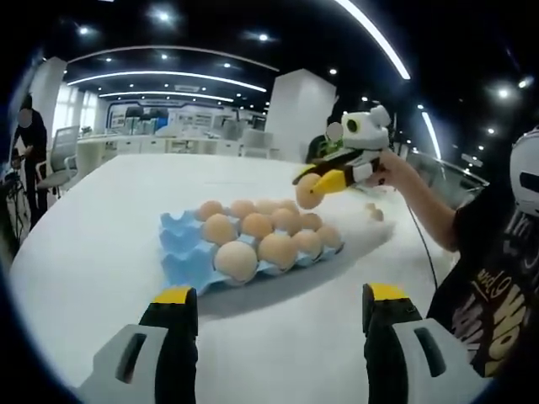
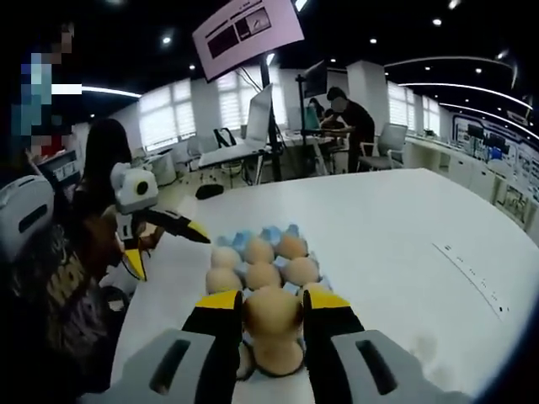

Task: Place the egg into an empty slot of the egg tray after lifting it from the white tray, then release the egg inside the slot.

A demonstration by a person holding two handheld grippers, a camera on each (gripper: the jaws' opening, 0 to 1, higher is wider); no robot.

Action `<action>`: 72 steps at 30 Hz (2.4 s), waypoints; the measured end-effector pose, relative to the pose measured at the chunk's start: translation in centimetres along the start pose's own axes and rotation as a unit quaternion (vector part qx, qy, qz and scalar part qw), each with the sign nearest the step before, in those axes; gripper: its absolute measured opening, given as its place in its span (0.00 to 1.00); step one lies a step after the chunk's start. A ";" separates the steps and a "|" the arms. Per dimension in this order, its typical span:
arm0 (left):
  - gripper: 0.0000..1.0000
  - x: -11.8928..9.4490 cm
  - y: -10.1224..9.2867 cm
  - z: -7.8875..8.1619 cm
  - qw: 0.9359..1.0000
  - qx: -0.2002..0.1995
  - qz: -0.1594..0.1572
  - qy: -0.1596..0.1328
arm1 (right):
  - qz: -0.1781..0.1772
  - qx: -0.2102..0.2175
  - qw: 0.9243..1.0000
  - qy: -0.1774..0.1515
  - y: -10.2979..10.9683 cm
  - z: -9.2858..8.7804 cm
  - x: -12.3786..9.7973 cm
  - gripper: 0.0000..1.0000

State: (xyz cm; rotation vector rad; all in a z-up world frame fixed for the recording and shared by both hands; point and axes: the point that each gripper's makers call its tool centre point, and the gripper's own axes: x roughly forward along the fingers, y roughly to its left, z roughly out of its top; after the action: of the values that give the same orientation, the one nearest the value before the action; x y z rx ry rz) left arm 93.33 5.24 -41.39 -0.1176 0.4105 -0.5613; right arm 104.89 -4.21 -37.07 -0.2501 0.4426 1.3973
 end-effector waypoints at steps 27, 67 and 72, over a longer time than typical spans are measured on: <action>0.81 -0.9 1.0 0.0 1.000 -0.006 0.004 -0.008 | 0.063 -0.030 0.998 -0.001 3.7 2.8 6.0 0.29; 0.81 -2.0 2.0 -0.6 1.000 -0.019 0.019 -0.013 | 0.118 -0.039 0.992 0.016 5.9 4.2 12.9 0.29; 0.81 -2.2 2.1 -0.6 0.999 -0.020 0.022 -0.014 | 0.122 -0.039 0.992 0.021 6.1 4.1 14.0 0.29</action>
State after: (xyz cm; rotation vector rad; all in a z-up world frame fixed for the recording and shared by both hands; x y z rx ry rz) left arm 92.42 8.21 -41.68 -0.1543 0.3968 -0.5071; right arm 101.06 10.96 -39.03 -0.2967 0.4643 1.6528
